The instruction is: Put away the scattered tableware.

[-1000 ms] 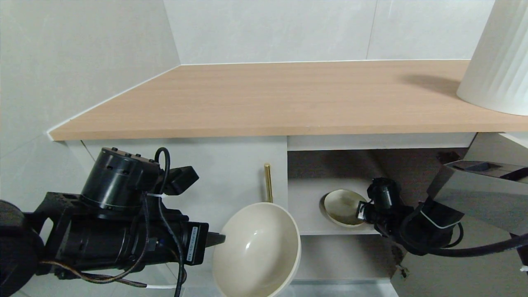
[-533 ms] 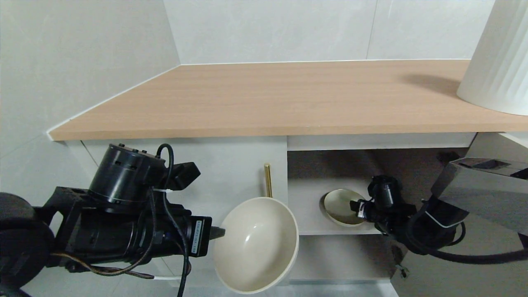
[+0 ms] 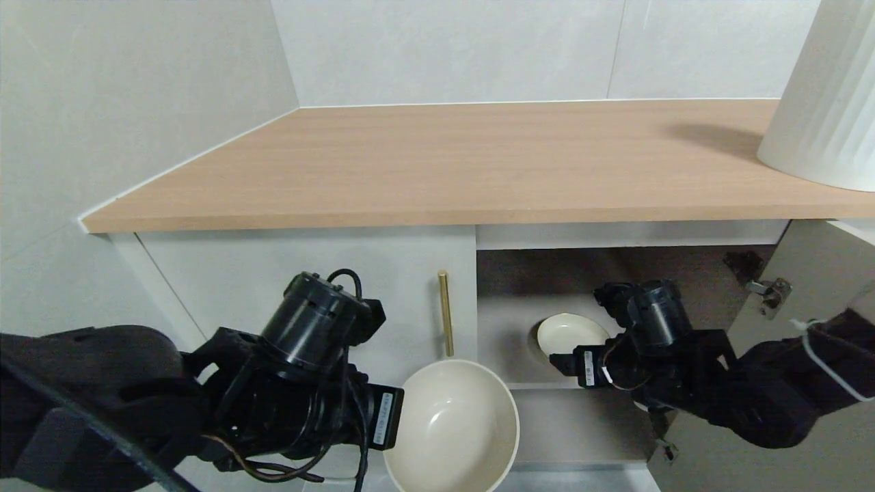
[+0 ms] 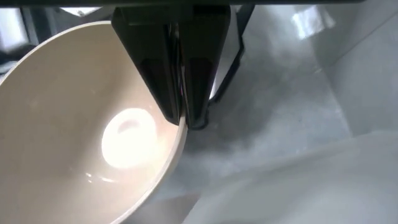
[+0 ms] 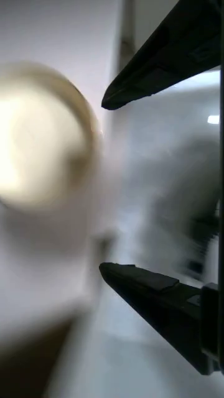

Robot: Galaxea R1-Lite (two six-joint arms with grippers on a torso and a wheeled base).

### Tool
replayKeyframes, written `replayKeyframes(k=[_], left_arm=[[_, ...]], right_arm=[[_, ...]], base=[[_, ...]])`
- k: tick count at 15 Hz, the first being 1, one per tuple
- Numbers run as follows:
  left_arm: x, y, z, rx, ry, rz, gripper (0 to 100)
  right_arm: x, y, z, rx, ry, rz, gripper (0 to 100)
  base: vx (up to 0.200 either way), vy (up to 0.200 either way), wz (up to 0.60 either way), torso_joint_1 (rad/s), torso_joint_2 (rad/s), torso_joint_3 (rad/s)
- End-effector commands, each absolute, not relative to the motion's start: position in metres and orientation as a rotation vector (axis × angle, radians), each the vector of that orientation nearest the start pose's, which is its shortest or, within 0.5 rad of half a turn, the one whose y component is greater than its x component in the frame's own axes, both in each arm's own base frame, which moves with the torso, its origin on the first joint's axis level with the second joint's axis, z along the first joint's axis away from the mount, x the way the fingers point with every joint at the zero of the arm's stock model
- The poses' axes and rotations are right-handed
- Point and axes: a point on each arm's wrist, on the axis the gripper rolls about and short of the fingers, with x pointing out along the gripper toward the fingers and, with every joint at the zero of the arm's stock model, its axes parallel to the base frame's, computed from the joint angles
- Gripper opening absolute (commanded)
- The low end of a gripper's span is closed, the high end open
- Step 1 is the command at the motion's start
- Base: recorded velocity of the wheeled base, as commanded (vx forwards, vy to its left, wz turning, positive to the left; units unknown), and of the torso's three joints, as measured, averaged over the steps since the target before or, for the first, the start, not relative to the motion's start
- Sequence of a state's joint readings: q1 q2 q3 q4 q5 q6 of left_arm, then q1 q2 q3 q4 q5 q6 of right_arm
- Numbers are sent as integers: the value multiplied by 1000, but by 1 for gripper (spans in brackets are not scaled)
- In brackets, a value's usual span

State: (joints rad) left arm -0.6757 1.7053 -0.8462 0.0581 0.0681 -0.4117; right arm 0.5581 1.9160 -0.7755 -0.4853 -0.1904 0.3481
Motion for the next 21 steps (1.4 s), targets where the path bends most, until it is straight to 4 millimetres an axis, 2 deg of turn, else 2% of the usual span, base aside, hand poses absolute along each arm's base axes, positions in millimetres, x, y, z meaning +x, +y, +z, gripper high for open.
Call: replayKeyframes(k=[1, 3, 5, 6, 8, 12, 17, 21], left_arm=[[216, -185, 110, 17, 1021, -347, 0], [218, -190, 104, 7, 1032, -316, 0], [221, -195, 101, -11, 1039, -298, 0], [225, -198, 102, -40, 1034, -277, 0], [224, -200, 104, -43, 1026, -287, 0], [224, -201, 107, -50, 1016, -291, 0], [220, -203, 109, -46, 1012, -306, 0], [218, -205, 109, -41, 1015, -313, 0]], right_arm=[[226, 167, 153, 126, 663, 470, 100], [213, 168, 159, 123, 691, 540, 100], [208, 173, 155, 109, 709, 561, 100], [204, 180, 143, 75, 749, 572, 100], [201, 187, 132, 45, 788, 582, 100], [197, 197, 116, -12, 826, 561, 100], [199, 204, 104, -40, 847, 538, 100], [204, 207, 104, -31, 835, 518, 100]], base=[[0, 0, 0, 0, 0, 0], [0, 0, 0, 0, 0, 0], [0, 0, 0, 0, 0, 0], [0, 0, 0, 0, 0, 0], [0, 0, 0, 0, 0, 0], [0, 0, 0, 0, 0, 0], [0, 0, 0, 0, 0, 0], [0, 0, 0, 0, 0, 0]])
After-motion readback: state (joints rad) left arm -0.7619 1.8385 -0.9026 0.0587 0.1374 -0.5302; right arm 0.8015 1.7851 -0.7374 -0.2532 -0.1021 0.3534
